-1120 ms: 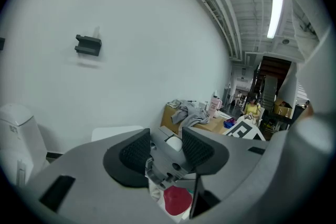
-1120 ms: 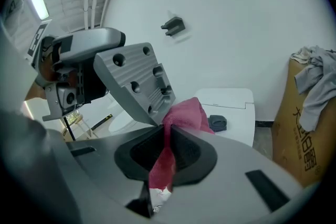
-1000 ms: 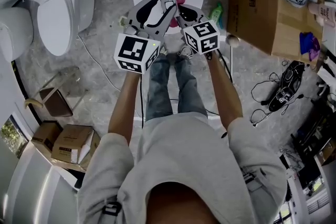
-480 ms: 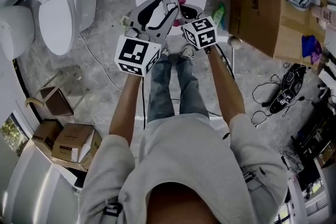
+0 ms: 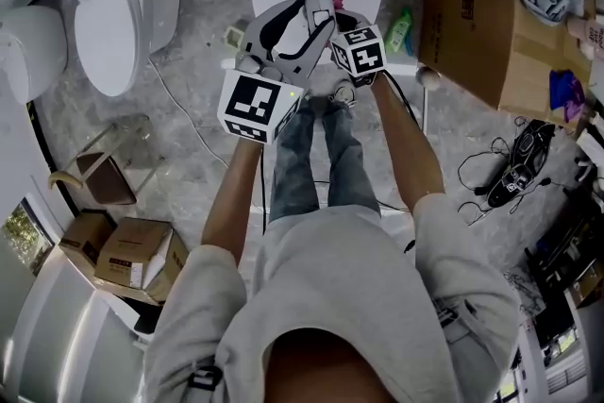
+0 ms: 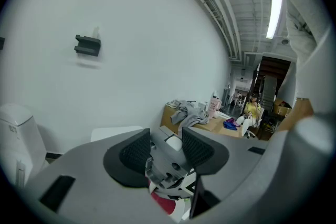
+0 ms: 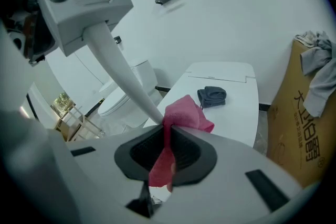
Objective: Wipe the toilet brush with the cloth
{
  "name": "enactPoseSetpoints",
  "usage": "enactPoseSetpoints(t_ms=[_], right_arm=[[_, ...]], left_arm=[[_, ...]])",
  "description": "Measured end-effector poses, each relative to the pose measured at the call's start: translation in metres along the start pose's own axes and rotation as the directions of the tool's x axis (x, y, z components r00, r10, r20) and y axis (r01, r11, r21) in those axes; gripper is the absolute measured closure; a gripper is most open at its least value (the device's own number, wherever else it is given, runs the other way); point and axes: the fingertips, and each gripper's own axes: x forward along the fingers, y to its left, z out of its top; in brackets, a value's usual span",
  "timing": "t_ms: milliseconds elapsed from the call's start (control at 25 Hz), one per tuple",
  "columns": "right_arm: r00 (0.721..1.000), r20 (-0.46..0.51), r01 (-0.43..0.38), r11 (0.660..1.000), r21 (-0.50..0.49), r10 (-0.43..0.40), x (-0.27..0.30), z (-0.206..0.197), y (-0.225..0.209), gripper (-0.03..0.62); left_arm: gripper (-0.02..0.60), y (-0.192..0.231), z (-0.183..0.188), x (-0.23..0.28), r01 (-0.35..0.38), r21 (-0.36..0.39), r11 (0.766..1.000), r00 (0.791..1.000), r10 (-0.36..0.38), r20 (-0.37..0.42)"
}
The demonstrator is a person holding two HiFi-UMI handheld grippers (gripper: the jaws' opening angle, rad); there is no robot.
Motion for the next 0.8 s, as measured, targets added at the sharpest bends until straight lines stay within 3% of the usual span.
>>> enactPoseSetpoints(t_ms=[360, 800], right_arm=[[0.999, -0.019, 0.031, 0.998, 0.047, -0.03, 0.008, -0.007, -0.003, 0.534], [0.983, 0.157, 0.084, 0.995, 0.058, -0.092, -0.058, 0.018, -0.002, 0.535]], left_arm=[[0.374, 0.001, 0.0, -0.002, 0.001, 0.002, 1.0, 1.0, -0.001, -0.008], [0.374, 0.001, -0.003, -0.002, -0.011, 0.007, 1.0, 1.0, 0.011, -0.013]])
